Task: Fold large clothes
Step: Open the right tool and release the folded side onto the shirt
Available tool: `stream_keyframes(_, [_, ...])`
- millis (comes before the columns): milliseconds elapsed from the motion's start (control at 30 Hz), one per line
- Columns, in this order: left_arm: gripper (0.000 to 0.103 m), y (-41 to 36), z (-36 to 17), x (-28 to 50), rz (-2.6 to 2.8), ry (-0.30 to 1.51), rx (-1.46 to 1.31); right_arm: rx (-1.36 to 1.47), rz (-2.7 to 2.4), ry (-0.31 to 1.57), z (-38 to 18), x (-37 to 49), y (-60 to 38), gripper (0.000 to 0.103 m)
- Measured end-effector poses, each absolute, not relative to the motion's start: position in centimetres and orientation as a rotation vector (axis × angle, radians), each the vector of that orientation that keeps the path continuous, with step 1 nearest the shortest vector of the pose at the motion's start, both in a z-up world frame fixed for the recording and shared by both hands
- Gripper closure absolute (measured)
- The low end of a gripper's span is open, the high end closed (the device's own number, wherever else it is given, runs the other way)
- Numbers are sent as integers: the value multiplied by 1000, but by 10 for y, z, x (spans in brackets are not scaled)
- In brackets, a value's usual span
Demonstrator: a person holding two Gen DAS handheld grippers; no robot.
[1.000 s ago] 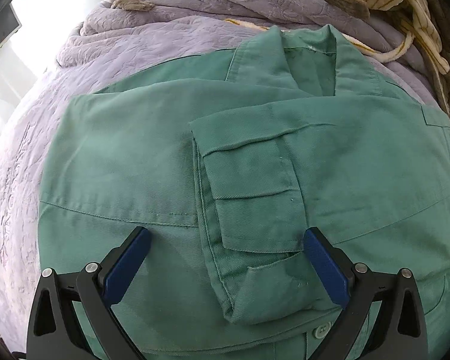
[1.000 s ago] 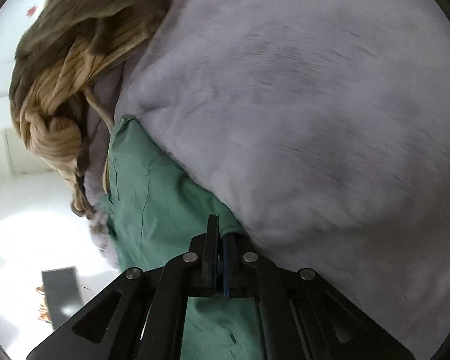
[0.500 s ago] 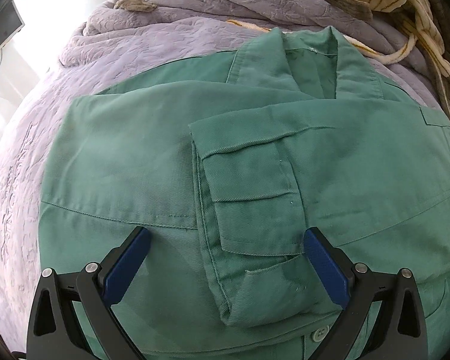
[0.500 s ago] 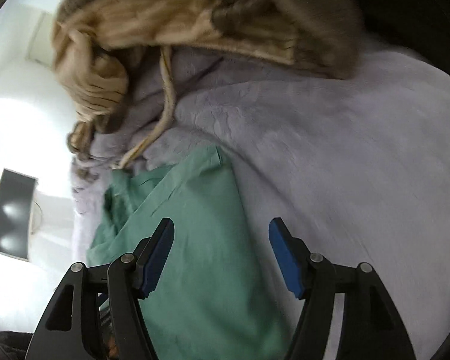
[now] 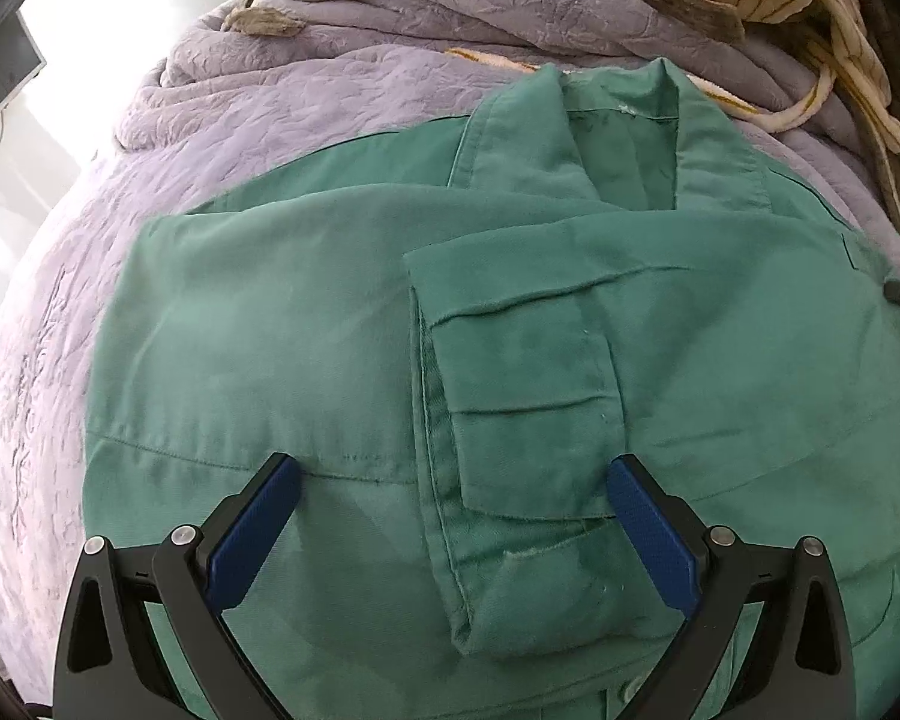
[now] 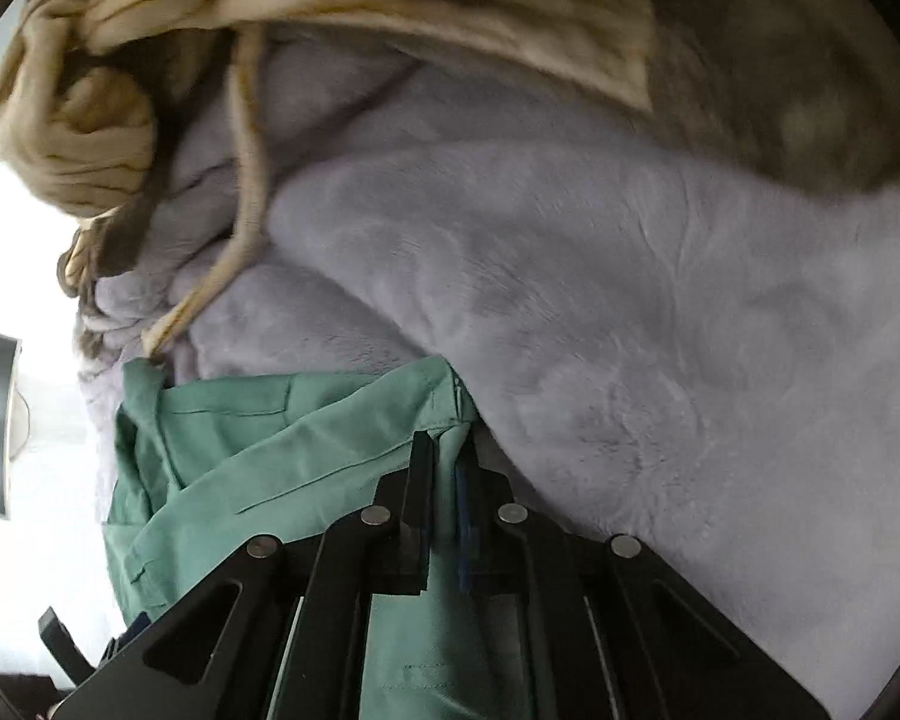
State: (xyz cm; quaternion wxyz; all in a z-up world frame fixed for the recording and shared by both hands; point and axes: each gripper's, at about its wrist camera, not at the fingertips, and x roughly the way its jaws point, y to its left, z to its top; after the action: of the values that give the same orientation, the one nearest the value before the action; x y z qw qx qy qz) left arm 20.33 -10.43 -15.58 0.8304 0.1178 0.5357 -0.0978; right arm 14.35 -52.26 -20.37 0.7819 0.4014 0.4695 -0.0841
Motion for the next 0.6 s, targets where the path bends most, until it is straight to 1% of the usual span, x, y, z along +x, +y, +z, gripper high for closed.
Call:
stream_keyframes(67, [1,-104,-155,206,-207,1128,253,906,-196,1001,-201,138,-524,96])
stream_keyframes(133, [1,-99,-150,208,-200,1119,265,900,-216,1014,-189,130,-523,91])
stream_keyframes(267, [1,-77,-134,209,-164,1106,251,731,-188,1008,-138,97,-500,91])
stream_keyframes(400, [1,-58,-119,196,-179,1128,196,620,-75,1038,-115,62,-462,91])
stream_keyframes(500, [1,-61,-123,181,-200,1141,225,552,-46,1102,-125,43,-437,91])
stream_keyframes(600, [1,-64,-142,176,-171,1179,246,504,-109,1189,-160,32,-429,91])
